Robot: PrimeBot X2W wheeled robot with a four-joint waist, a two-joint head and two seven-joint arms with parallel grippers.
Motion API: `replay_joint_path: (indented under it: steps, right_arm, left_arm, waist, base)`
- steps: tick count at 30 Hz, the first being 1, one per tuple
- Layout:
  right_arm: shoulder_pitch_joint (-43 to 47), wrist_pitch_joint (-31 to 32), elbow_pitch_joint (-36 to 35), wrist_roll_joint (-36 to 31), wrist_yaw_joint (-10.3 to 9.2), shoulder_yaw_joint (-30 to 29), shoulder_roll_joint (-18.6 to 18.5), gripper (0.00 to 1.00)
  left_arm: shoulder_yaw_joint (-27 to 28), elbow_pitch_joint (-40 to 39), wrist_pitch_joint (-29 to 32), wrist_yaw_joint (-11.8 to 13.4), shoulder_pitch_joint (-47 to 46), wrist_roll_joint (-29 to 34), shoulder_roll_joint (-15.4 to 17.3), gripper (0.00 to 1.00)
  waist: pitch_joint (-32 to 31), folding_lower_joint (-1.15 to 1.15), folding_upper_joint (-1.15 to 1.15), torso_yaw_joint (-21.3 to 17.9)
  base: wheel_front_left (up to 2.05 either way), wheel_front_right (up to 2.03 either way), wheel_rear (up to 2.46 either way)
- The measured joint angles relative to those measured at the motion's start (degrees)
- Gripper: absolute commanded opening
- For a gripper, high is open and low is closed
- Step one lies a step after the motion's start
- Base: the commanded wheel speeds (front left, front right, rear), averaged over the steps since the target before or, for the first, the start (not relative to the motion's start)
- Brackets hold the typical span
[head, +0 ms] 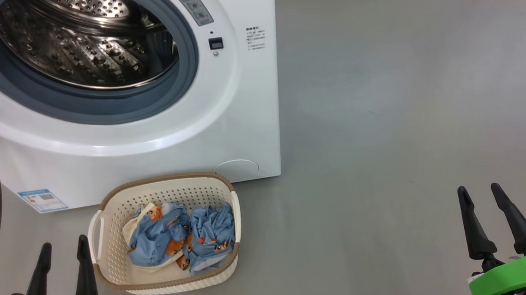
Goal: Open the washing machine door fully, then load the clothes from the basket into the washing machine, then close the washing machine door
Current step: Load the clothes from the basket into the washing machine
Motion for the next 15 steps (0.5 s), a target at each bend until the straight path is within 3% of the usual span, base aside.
replay_joint_path:
  steps: [15]
  right_arm:
    - [0.0, 0.0, -0.1, 0.0, 0.01, 0.0, 0.0, 1.0]
  left_arm:
    - [-0.3, 0.0, 0.0, 0.0, -0.1, -0.5, 0.5, 1.0]
  waist:
    - [0.9, 0.0, 0.0, -0.1]
  base:
    - [0.63, -1.54, 0.91]
